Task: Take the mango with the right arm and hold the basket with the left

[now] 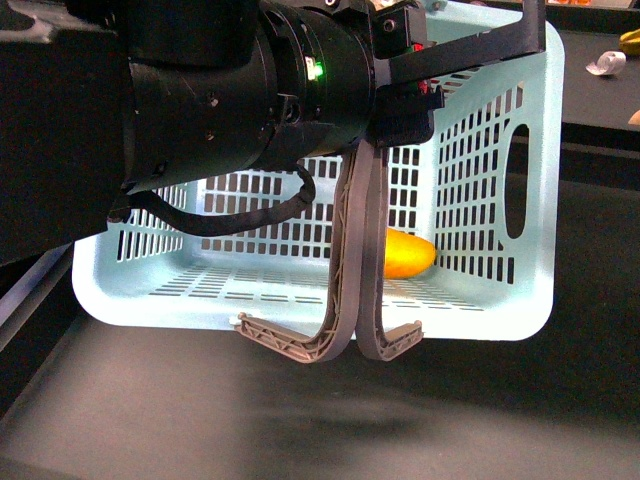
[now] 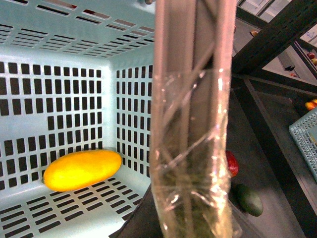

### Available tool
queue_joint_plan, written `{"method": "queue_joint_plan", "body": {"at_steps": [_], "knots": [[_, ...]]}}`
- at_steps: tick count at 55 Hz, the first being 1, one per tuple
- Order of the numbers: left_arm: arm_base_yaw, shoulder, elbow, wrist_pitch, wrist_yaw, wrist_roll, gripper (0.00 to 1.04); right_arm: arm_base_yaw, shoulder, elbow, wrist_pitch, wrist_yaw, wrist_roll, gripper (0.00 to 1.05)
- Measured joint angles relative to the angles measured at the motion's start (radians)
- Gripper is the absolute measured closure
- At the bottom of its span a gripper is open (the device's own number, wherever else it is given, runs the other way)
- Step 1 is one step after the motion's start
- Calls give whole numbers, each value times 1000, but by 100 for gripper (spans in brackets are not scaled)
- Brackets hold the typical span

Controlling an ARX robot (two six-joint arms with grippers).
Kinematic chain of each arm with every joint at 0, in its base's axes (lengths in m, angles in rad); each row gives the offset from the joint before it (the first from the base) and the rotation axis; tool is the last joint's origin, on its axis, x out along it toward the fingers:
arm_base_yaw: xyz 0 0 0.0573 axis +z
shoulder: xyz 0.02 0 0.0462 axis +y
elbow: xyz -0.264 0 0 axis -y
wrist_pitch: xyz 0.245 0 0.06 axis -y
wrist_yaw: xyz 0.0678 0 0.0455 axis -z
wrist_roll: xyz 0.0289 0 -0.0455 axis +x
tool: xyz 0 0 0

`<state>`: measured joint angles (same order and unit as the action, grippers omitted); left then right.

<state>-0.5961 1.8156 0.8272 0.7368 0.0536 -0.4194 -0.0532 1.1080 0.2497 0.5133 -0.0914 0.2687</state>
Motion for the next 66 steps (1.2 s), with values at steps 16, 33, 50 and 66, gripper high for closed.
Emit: {"method": "queue_joint_plan", "body": {"at_steps": [16,33,50,66], "knots": [[0,0,0,0,-4,0,98,-76,-454,-152,-341,54,-21,8],[0,0,0,0,-3,0,98,-78,-492,-156,-348,54,-24,8],[-1,0,0,0,-2,0,98,-33,-613,-245,-18,32,-238,52],[0,1,0,0,-3,0,98,49,-759,-245,-161,91,-263,103]]}}
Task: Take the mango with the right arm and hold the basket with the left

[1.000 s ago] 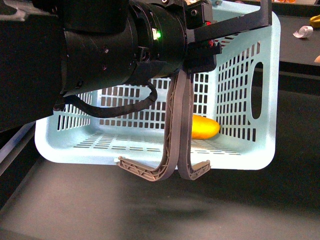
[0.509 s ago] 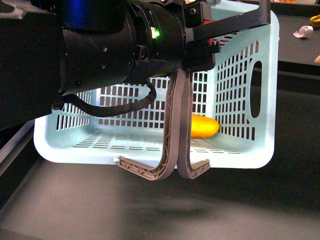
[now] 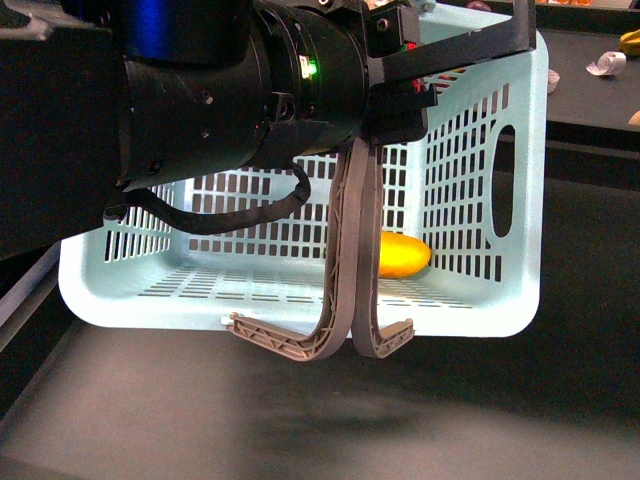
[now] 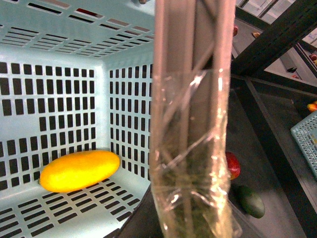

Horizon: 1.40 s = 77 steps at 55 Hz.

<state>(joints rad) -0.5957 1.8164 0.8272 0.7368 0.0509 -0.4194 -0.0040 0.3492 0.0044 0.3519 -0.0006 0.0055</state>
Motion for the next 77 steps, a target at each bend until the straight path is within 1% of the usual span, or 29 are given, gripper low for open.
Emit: {"method": "queue_joint_plan", "body": {"at_steps": [9,32,33,38,43,64,67,77], "knots": [[0,0,0,0,1,0,98,0,-72,0,-72,0,-3,103],[0,0,0,0,1,0,98,0,-175,0,-174,0,-3,103],[0,0,0,0,1,0,98,0,-186,0,-185,0,-3,103],[0,0,0,0,2,0,98,0,-302,2,-336,-1,-4,103],[0,0,0,0,0,0,98,0,-343,2,-346,-1,-4,103],[-1,1,0,0,1,1,98,0,-344,2,-350,-1,-4,103],[-1,1,0,0,1,0,98,0,-344,2,-350,-1,-6,96],[-1,1,0,0,1,0,98,0,-344,2,-350,-1,-6,66]]}}
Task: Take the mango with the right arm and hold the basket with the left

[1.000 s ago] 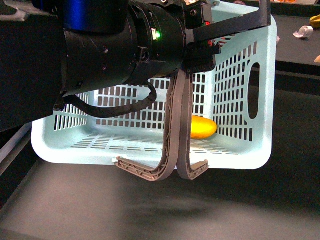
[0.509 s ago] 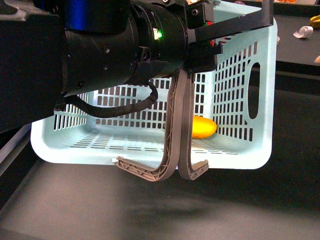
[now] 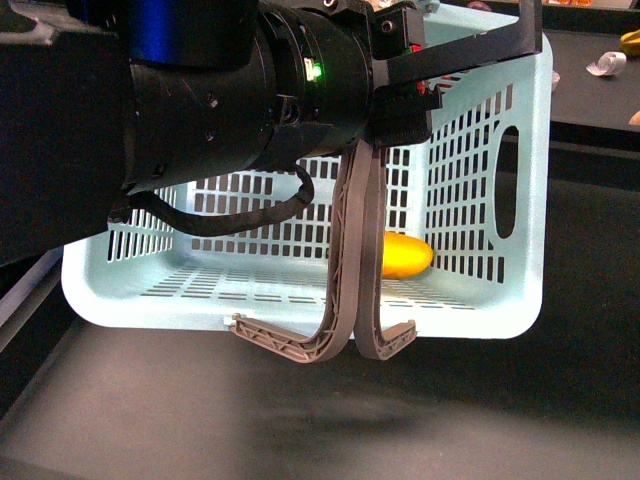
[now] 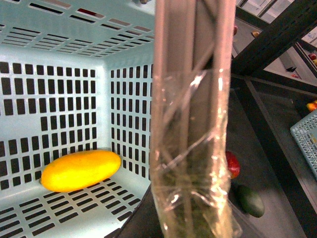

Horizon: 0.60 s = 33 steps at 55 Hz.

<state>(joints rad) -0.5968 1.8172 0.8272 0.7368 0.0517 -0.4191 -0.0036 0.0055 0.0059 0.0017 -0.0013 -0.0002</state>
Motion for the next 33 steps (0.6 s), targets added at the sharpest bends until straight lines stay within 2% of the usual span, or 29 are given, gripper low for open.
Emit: {"method": "queue_joint_plan", "body": {"at_steps": [3,11,16,19,26,33], "knots": [[0,0,0,0,0,0,98,0,0,0,0,0,0,58],[0,0,0,0,0,0,98,0,0,0,0,0,0,22],[0,0,0,0,0,0,98,0,0,0,0,0,0,7],[0,0,0,0,-2,0,98,0,0,0,0,0,0,7],[-16,54,29,40,-251,53,98,0,0,0,0,0,0,8],[0,105,123,-11,-360,11,98,0,-1,0,0,-1,0,8]]}}
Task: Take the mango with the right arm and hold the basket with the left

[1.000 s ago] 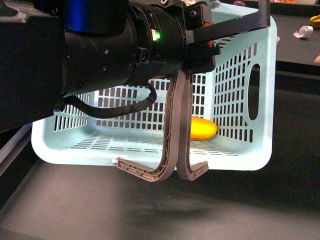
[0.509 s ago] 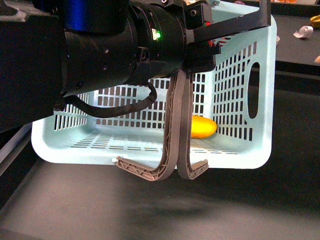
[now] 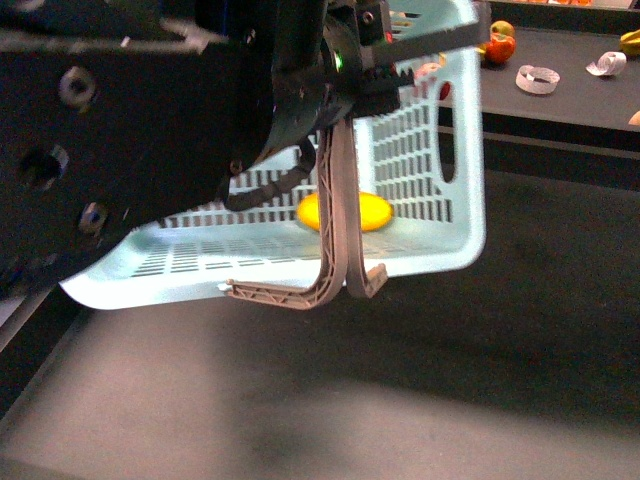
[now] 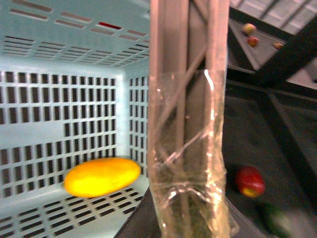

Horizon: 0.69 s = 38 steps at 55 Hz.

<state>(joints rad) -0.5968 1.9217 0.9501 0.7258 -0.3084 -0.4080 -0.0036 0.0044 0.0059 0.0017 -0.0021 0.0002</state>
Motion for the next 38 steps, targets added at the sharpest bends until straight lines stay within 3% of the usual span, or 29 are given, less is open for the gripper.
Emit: {"method": "queue_joint_plan", "body": {"at_steps": [13,30,38], "knots": [[64,69,156,-141,-120,-309,98,0,0,0,0,0,0,8],[138,162,285,-303,-158,-832,98,0,0,0,0,0,0,8],[149,196,310,-319,-187,-961,98,0,0,0,0,0,0,8]]}}
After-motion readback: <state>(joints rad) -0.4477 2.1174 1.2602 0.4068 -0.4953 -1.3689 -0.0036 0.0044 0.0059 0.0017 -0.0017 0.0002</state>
